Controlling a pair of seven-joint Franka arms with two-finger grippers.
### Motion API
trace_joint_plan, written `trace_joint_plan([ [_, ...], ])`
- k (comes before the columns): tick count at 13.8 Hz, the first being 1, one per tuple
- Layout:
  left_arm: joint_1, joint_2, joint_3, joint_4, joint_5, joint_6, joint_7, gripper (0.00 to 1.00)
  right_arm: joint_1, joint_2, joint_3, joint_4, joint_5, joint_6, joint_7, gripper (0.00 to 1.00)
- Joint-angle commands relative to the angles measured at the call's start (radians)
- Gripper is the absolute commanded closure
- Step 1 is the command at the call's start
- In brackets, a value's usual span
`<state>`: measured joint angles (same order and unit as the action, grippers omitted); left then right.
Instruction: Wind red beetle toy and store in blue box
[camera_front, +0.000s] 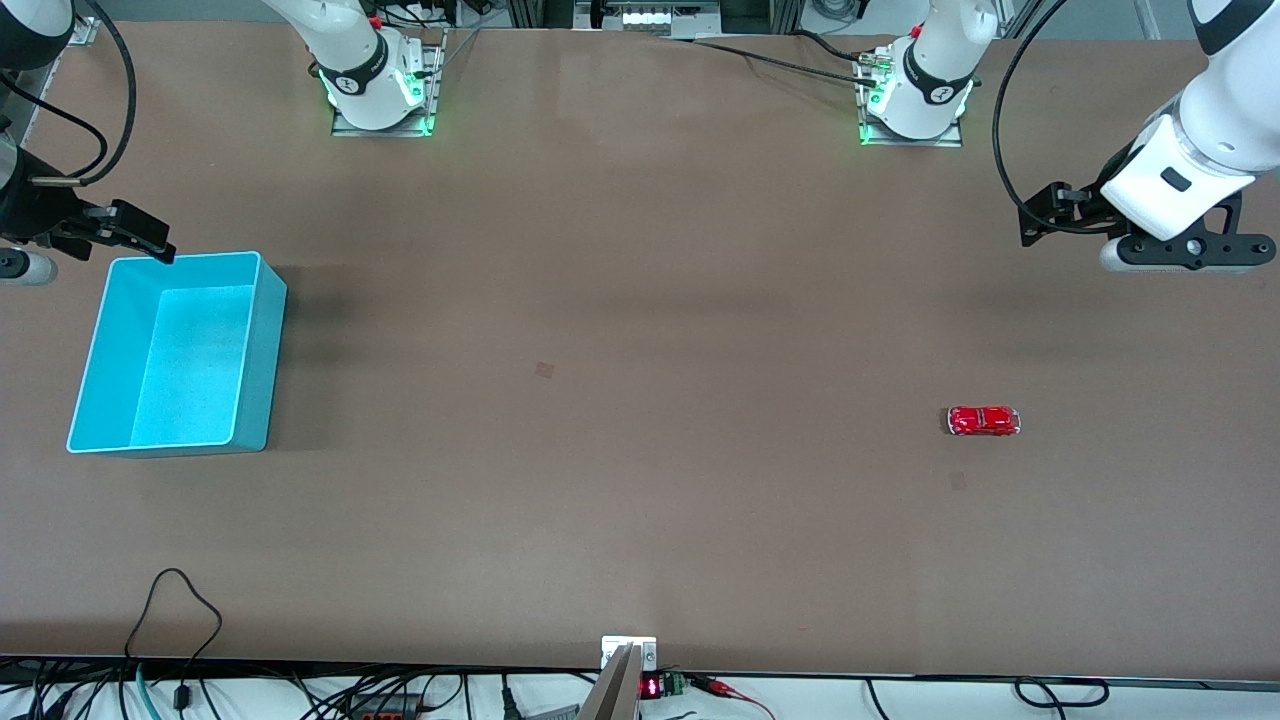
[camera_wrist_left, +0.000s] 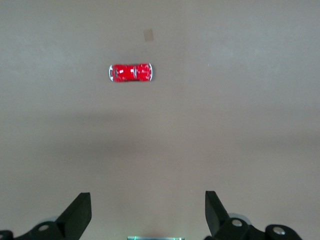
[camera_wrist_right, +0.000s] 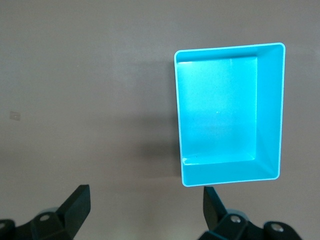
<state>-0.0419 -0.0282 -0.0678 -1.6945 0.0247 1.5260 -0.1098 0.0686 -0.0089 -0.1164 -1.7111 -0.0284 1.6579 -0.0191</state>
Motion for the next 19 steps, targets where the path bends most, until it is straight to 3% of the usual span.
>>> trace_joint_plan([
  [1, -0.009, 0.039, 0.005, 0.03, -0.026, -0.079, 0.018, 0.0, -0.001, -0.002, 0.001, 0.016, 0.011, -0.007, -0.01, 0.0],
  [4, -0.007, 0.062, 0.005, 0.029, -0.025, -0.171, 0.07, 0.0, -0.001, -0.003, 0.001, 0.016, 0.013, -0.015, -0.01, 0.0],
  [8, 0.017, 0.131, 0.008, 0.012, -0.011, -0.164, 0.325, 0.0, 0.0, -0.005, 0.003, 0.016, 0.012, -0.018, -0.013, 0.0],
  [12, 0.086, 0.229, 0.009, -0.017, -0.005, 0.044, 0.698, 0.0, 0.0, -0.003, 0.003, 0.016, 0.012, -0.017, -0.013, 0.0],
  [15, 0.135, 0.287, 0.009, -0.114, -0.003, 0.295, 1.005, 0.0, 0.0, -0.005, 0.003, 0.016, 0.012, -0.016, -0.013, 0.0],
  [19, 0.129, 0.393, 0.008, -0.151, 0.085, 0.553, 1.292, 0.0, -0.001, -0.003, 0.003, 0.016, 0.012, -0.016, -0.013, 0.0],
])
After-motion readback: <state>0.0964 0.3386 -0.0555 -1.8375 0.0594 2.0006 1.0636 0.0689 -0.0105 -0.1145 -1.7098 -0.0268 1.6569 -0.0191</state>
